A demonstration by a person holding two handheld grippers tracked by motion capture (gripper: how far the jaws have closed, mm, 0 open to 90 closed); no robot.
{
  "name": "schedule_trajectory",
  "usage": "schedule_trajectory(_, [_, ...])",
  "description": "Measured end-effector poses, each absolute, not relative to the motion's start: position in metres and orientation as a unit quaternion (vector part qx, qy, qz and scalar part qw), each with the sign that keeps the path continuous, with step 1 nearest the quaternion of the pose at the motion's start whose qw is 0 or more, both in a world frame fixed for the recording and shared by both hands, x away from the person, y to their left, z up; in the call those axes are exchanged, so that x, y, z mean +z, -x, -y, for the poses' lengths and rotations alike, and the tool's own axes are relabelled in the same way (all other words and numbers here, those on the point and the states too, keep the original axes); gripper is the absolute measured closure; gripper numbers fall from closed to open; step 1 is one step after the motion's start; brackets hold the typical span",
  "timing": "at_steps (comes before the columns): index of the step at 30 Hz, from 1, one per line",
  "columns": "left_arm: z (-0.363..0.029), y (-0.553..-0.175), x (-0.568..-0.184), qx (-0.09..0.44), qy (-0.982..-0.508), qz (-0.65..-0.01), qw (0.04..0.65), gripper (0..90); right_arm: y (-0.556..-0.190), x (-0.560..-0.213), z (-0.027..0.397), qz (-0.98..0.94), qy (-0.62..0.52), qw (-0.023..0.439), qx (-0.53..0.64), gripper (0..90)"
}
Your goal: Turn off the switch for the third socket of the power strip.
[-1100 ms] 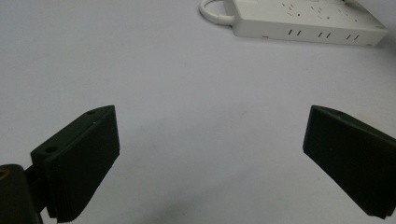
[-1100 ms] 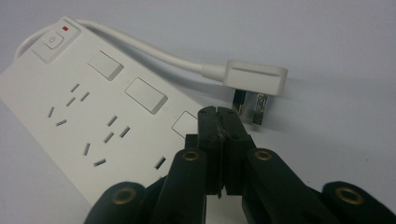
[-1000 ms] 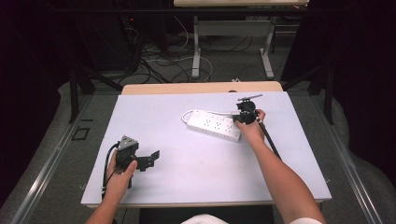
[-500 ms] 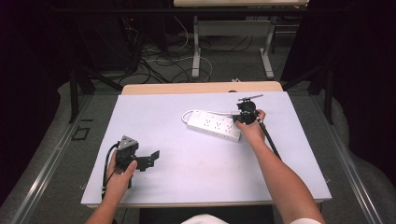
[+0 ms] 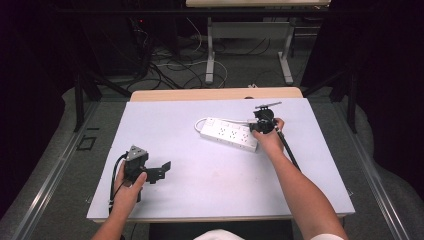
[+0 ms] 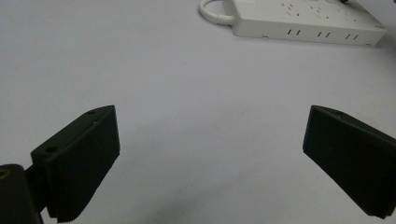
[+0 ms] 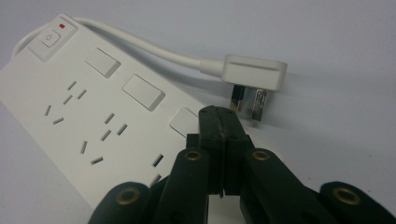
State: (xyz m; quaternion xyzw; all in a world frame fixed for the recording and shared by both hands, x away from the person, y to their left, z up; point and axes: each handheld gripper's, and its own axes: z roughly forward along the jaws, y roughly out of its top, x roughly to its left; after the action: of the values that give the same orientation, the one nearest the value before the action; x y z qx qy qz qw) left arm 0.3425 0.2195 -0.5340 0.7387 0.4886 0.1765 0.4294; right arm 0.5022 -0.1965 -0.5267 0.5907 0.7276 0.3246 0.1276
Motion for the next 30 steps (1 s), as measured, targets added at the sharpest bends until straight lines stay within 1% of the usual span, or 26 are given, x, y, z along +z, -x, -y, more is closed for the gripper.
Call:
schedule_trajectory(5, [-0.220, -0.343, -0.534, 0.176, -0.738, -0.490, 0.430, 3.9, -0.503, -0.527, 0.198, -0.724, -0.594, 0.126, 0.329, 89.7])
schedule_trajectory(14, [-0.220, -0.342, -0.534, 0.172, -0.740, -0.491, 0.426, 4.0, -0.501, -0.525, 0.197, -0.726, -0.589, 0.134, 0.327, 85.4])
schedule_trajectory(16, [-0.220, -0.343, -0.534, 0.175, -0.738, -0.491, 0.429, 4.0, -0.501, -0.523, 0.196, -0.724, -0.590, 0.130, 0.333, 83.9])
schedule_trajectory(20, [-0.219, -0.343, -0.534, 0.175, -0.739, -0.490, 0.428, 4.0, -0.501, -0.521, 0.198, -0.728, -0.580, 0.139, 0.337, 80.7])
schedule_trajectory(22, [-0.219, -0.343, -0.535, 0.175, -0.739, -0.490, 0.428, 4.0, -0.500, -0.519, 0.199, -0.726, -0.587, 0.133, 0.334, 79.5])
schedule_trajectory(30, [-0.219, -0.343, -0.535, 0.175, -0.739, -0.490, 0.429, 4.0, -0.497, -0.516, 0.200, -0.741, -0.569, 0.134, 0.330, 73.2])
